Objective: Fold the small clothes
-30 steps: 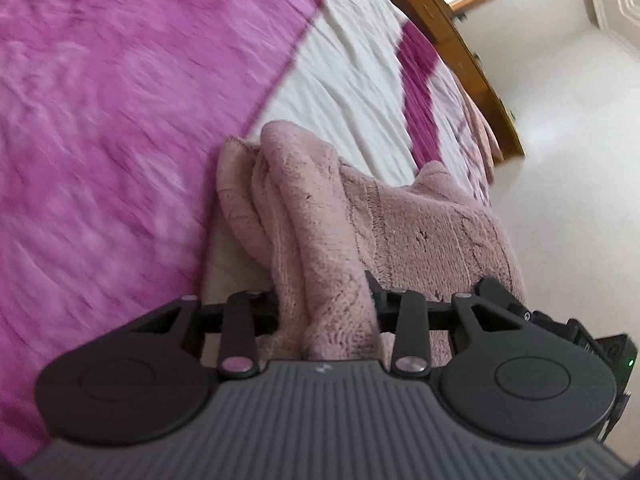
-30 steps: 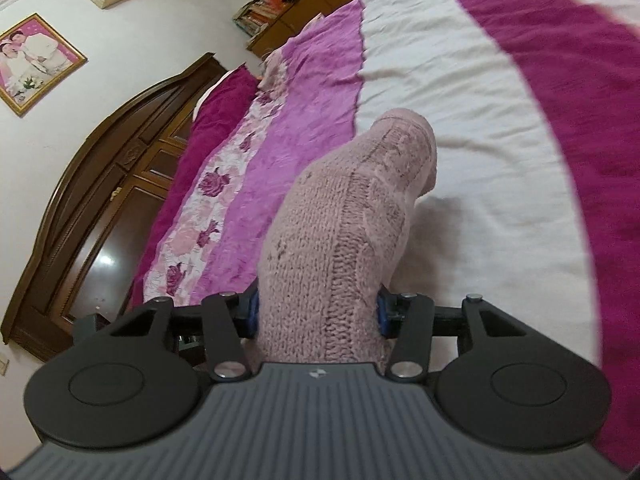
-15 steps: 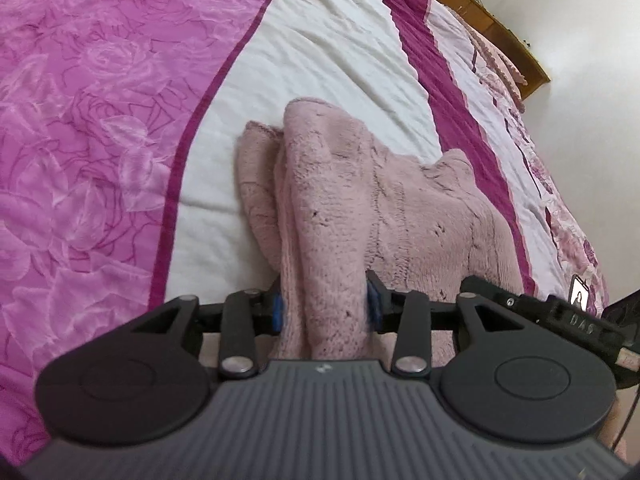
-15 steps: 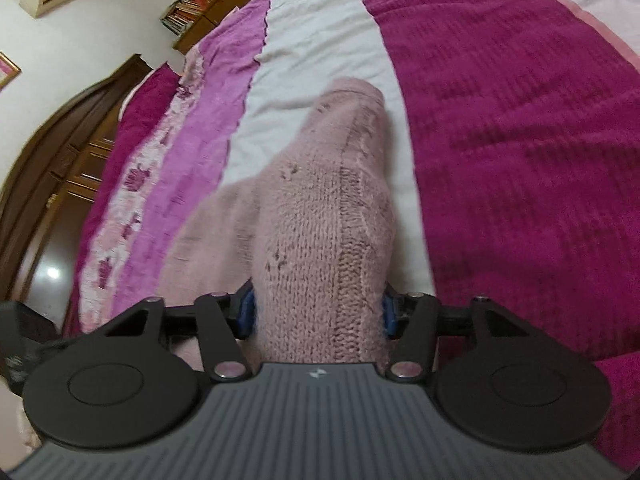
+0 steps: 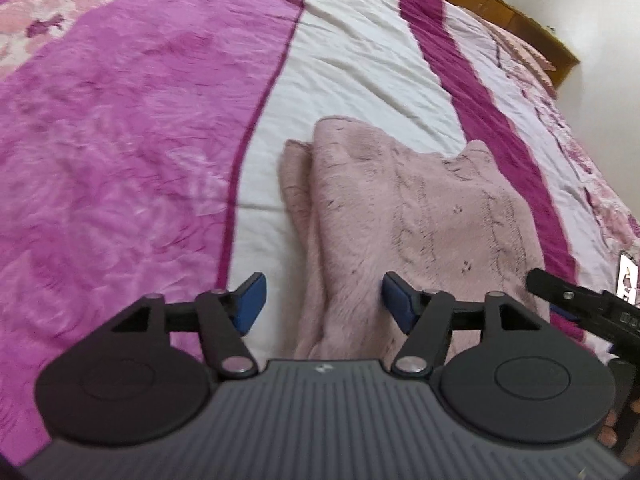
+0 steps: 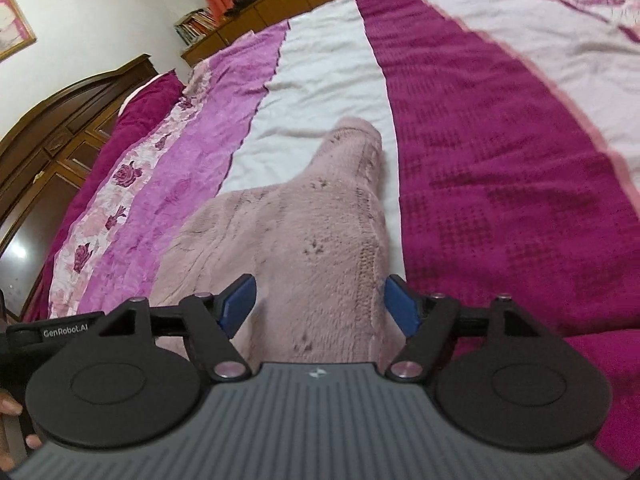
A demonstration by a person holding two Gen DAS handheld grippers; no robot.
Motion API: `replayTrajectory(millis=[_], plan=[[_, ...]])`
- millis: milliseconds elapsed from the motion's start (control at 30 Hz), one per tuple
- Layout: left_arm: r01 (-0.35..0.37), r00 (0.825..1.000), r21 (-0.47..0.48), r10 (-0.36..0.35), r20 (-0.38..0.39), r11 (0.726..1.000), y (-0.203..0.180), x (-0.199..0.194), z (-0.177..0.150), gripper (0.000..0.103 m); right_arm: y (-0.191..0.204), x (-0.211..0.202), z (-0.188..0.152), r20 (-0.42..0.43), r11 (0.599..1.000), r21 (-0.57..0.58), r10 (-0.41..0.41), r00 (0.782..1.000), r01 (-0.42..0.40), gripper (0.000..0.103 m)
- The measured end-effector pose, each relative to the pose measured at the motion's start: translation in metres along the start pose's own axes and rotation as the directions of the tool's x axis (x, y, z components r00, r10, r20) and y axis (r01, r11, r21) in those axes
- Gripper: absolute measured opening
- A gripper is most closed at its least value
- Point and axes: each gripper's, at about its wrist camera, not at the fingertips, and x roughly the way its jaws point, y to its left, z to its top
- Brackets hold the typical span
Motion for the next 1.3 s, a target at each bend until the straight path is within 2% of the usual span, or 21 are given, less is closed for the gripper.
replayTrajectory(millis=[67, 200, 500, 733, 800, 1033, 1300], plan=[[-0.024, 1.0, 0.0, 0.024, 0.002, 1.0, 0.0, -0.006, -0.005, 0.077, 0.005, -0.012, -0.005, 0.02, 0.999, -0.033, -0.011, 1.0, 0.011, 0.081], [-0.062, 0.998, 0.003, 0.062, 0.006, 0.998, -0.003, -0.017, -0.017, 0.078, 0.014, -0.032, -0.018, 0.044, 0.996, -0.082, -0.027, 0.999, 0.03, 0.083], [-0.129, 0.991, 0.046, 0.13, -0.024, 0.991, -0.016, -0.022, -0.045, 0.078, 0.023, -0.05, -0.058, 0.012, 0.988, -0.146, -0.057, 0.998, 0.058, 0.091], [-0.155, 0.987, 0.042, 0.157, -0.048, 0.987, -0.025, -0.019, -0.065, 0.078, 0.029, -0.051, -0.069, 0.002, 0.978, -0.18, -0.109, 0.994, 0.107, 0.093], [-0.185, 0.981, 0.06, 0.188, -0.042, 0.981, -0.03, -0.017, -0.071, 0.078, 0.032, -0.047, -0.073, -0.016, 0.973, -0.198, -0.121, 0.993, 0.116, 0.093], [-0.218, 0.972, 0.115, 0.226, -0.061, 0.969, -0.04, -0.007, -0.08, 0.078, 0.038, -0.034, -0.088, -0.058, 0.955, -0.256, -0.167, 0.984, 0.147, 0.093], [-0.241, 0.965, 0.122, 0.251, -0.074, 0.963, -0.04, -0.001, -0.083, 0.078, 0.027, -0.027, -0.088, -0.091, 0.967, -0.202, -0.178, 0.98, 0.157, 0.093]])
